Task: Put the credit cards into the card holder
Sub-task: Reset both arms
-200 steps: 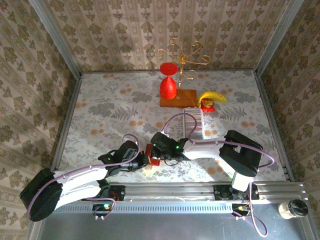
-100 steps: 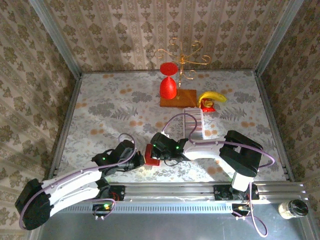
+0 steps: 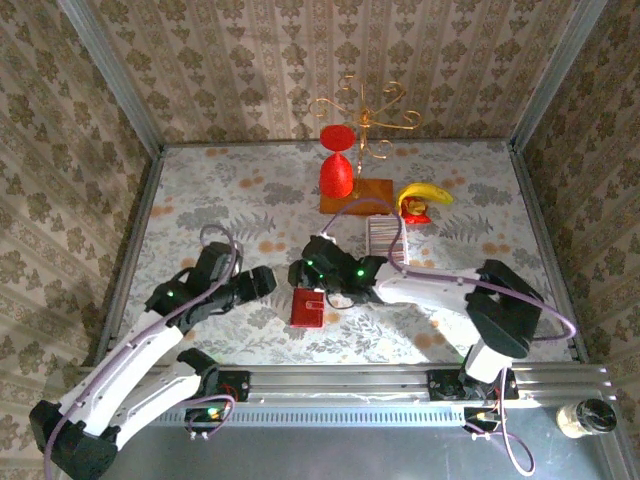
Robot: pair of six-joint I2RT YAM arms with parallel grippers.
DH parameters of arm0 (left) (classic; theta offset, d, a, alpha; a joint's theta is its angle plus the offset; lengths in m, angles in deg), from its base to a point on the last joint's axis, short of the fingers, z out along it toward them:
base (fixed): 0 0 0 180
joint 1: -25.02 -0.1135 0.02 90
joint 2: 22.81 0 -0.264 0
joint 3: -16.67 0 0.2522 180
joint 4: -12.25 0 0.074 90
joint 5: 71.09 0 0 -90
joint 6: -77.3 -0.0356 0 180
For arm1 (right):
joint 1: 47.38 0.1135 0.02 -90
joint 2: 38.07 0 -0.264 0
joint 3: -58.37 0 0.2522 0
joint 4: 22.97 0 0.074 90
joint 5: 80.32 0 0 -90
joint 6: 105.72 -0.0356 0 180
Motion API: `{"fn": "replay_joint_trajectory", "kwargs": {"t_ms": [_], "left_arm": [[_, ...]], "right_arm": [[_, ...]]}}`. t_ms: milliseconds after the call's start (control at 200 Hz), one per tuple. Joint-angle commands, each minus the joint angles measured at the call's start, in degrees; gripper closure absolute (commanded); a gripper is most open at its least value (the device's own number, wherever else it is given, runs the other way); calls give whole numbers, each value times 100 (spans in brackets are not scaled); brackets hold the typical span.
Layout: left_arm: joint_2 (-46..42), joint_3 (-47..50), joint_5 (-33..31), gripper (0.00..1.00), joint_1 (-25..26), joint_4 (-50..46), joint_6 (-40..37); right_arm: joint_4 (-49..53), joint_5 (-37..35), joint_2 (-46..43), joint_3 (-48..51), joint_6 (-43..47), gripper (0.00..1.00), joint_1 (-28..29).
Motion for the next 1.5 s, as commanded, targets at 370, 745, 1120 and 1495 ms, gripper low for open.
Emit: {"fn": "replay_joint_trajectory", "kwargs": {"t_ms": [370,745,1120,1495], "left_arm": [[597,-948,-545,0,-1026,1635,-2145],[1520,490,352,0,-3833,4278,-3132],[2104,1807,-523,0,-3844,6150,-4370],[3723,1755,-34,0,-3774,8428,-4521]], "right_arm": [[-567,-2906,-4272,1955,4446,16,-321],[-2221,-2312,-5366,4113,5423,0,-3519],[-3735,-689,-3674,4899,5115,0,-5066],[-4633,13,-1599,3849,5384,0,-5405]]}}
